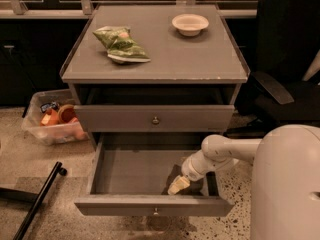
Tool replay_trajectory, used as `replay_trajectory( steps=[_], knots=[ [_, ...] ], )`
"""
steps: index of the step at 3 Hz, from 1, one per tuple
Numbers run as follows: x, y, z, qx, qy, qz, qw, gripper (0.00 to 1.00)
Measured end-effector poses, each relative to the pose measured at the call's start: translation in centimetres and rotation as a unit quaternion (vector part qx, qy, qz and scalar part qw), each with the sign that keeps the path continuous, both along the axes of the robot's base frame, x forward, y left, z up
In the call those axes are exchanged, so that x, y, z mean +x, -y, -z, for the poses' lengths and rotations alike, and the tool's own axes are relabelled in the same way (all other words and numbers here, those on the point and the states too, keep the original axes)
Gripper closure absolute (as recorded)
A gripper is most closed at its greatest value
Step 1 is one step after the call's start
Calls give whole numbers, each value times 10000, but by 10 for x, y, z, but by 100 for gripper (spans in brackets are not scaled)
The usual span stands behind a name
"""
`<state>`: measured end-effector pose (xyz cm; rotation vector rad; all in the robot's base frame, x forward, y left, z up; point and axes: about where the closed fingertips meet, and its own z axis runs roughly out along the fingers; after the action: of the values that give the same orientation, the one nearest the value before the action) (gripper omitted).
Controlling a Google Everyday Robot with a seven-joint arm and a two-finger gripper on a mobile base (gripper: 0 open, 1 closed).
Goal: Open middle drawer
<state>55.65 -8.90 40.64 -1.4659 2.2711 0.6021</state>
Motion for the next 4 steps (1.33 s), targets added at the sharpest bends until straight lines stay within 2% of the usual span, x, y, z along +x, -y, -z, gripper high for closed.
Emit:
replay_trajectory(
  steps=[2, 3, 4],
  knots=[
    [-10, -6, 8, 94, -213, -28, 9997, 0],
    [-23, -11, 13, 173, -365, -29, 9992, 0],
    [-24, -10, 8, 211, -247, 202, 9993, 0]
  ],
)
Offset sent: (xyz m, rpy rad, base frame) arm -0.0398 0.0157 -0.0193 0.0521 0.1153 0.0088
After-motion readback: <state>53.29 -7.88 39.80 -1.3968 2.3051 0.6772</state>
